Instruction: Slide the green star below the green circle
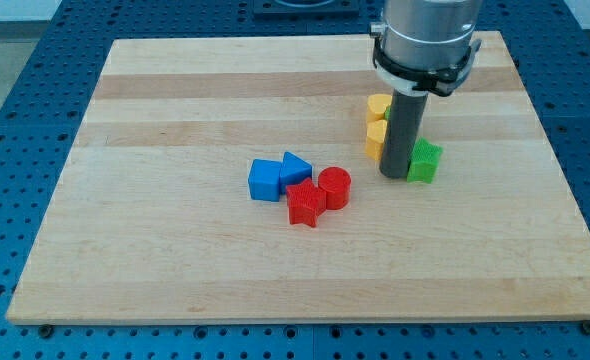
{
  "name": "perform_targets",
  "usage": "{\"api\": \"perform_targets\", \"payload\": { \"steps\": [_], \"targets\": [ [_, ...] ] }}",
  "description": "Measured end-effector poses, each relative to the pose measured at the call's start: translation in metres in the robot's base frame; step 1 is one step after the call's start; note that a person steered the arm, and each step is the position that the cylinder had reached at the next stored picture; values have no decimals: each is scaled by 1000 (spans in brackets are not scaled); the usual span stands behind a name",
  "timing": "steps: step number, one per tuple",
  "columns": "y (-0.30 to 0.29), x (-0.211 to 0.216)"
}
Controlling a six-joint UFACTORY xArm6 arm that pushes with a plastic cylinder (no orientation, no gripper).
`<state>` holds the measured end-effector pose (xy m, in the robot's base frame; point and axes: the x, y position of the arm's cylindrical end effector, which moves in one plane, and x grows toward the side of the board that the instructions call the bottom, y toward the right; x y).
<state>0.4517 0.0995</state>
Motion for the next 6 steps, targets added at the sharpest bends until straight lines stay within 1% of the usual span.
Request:
{"api": "perform_targets", "payload": {
  "steps": [1, 2, 3, 4, 5, 6],
  "targets": [
    [-8, 1],
    [-11, 30],
    [19, 66],
    [66, 58],
    [68, 26],
    [54, 27]
  ]
}}
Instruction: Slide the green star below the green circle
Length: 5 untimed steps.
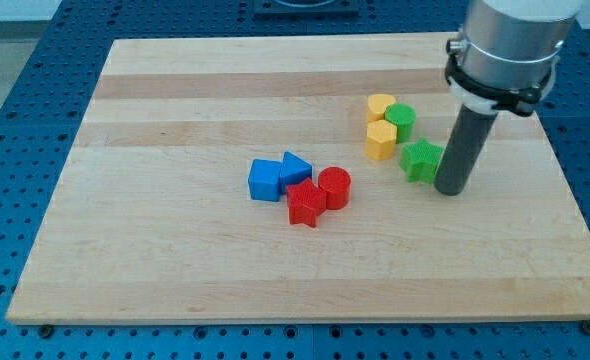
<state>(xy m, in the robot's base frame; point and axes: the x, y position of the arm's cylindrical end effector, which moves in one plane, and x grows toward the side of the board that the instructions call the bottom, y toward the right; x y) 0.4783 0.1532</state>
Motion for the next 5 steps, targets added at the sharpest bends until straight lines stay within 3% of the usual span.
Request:
{"api": "perform_targets", "payload": {
  "steps": [3, 5],
  "targets": [
    [-15, -24],
    [-8, -6]
  ]
}}
